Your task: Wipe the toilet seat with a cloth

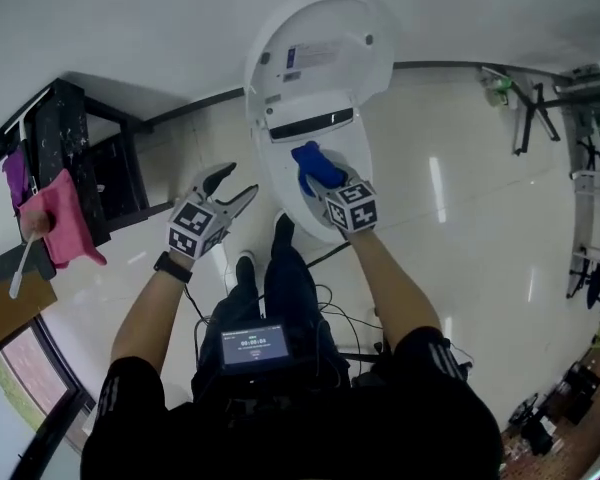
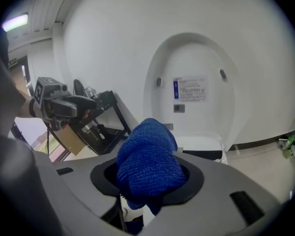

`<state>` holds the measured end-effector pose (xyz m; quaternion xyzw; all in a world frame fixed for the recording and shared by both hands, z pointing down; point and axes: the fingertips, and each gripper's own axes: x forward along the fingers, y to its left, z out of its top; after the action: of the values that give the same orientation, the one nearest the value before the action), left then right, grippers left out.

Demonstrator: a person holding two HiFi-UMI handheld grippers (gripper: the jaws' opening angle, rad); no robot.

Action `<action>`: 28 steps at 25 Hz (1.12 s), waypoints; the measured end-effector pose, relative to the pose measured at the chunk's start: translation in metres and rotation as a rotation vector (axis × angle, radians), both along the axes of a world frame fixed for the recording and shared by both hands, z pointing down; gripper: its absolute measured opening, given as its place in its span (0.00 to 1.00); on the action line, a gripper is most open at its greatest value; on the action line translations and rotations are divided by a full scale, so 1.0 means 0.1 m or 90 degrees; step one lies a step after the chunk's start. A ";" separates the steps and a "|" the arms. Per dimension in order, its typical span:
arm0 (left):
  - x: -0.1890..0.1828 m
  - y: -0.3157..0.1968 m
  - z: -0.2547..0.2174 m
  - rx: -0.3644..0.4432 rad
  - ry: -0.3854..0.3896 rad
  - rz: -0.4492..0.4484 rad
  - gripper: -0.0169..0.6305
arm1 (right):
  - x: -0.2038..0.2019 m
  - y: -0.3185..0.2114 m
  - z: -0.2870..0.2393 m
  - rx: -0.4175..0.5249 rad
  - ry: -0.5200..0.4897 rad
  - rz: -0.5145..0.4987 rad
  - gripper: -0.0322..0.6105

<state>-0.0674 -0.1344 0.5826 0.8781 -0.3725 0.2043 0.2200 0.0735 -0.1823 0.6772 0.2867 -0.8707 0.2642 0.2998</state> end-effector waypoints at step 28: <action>0.29 -0.55 2.07 -0.098 -0.008 -0.012 0.44 | -0.56 0.38 3.24 -0.092 0.259 -0.367 0.33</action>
<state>-0.0386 -0.1889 0.7895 0.8535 -0.3656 0.2358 0.2866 0.0177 -0.1445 1.0010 0.0539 -0.8172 0.1673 0.5488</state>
